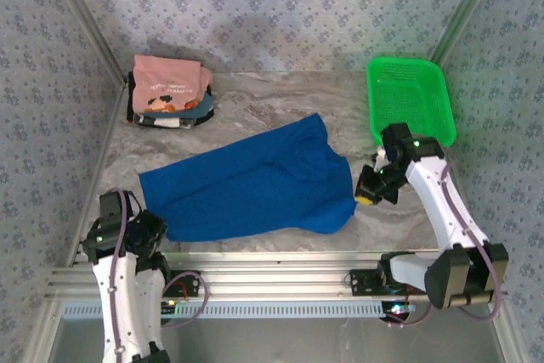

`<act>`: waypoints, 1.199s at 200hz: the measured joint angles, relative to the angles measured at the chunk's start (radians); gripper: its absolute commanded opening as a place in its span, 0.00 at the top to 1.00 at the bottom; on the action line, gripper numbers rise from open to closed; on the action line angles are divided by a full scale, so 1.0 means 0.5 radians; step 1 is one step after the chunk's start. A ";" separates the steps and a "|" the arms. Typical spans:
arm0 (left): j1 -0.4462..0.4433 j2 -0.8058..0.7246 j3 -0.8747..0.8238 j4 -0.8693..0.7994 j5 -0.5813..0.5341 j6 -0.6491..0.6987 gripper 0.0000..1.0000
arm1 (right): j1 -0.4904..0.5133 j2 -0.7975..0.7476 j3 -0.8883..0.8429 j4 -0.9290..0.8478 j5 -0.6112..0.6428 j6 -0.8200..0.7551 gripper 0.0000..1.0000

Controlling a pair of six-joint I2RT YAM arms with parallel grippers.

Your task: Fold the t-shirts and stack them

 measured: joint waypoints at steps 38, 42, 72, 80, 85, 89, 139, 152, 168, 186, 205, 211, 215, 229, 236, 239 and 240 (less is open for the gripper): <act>0.001 0.261 0.002 0.114 -0.017 0.000 1.00 | 0.049 0.346 0.344 0.138 -0.012 -0.039 1.00; 0.001 0.279 0.003 0.121 -0.026 0.000 1.00 | 0.056 0.369 0.372 0.146 -0.012 -0.040 1.00; 0.001 0.334 0.010 0.170 -0.072 -0.027 1.00 | 0.101 0.560 0.542 0.207 -0.013 -0.086 1.00; 0.001 0.340 0.010 0.182 -0.087 -0.037 1.00 | 0.108 0.610 0.583 0.211 -0.012 -0.100 1.00; 0.001 0.345 0.009 0.186 -0.095 -0.047 1.00 | 0.114 0.642 0.610 0.213 -0.011 -0.108 1.00; 0.001 0.347 0.008 0.190 -0.101 -0.053 1.00 | 0.117 0.664 0.630 0.213 -0.011 -0.114 1.00; 0.056 0.373 -0.031 0.249 -0.201 -0.114 1.00 | 0.155 0.910 0.875 0.232 0.001 -0.201 1.00; 0.077 0.417 -0.040 0.282 -0.209 -0.127 1.00 | 0.156 0.964 0.932 0.233 0.004 -0.225 1.00; 0.089 0.500 -0.043 0.317 -0.214 -0.141 1.00 | 0.156 1.028 0.991 0.239 0.005 -0.246 1.00; 0.092 0.581 -0.043 0.366 -0.223 -0.142 1.00 | 0.159 1.106 1.067 0.242 0.015 -0.263 1.00; 0.092 0.655 -0.043 0.404 -0.234 -0.141 1.00 | 0.169 1.187 1.152 0.252 0.019 -0.278 1.00; 0.095 0.664 -0.043 0.412 -0.235 -0.141 1.00 | 0.173 1.209 1.177 0.256 0.020 -0.279 1.00; 0.099 0.669 -0.043 0.420 -0.234 -0.141 1.00 | 0.177 1.227 1.196 0.260 0.020 -0.279 1.00; 0.115 0.702 -0.043 0.450 -0.235 -0.140 1.00 | 0.192 1.283 1.252 0.281 0.020 -0.280 1.00; 0.121 0.726 -0.043 0.462 -0.235 -0.140 1.00 | 0.201 1.305 1.273 0.292 0.020 -0.280 1.00; 0.124 0.736 -0.043 0.467 -0.235 -0.140 1.00 | 0.204 1.316 1.281 0.295 0.020 -0.279 1.00; 0.124 0.740 -0.043 0.469 -0.236 -0.140 1.00 | 0.206 1.321 1.286 0.295 0.020 -0.279 1.00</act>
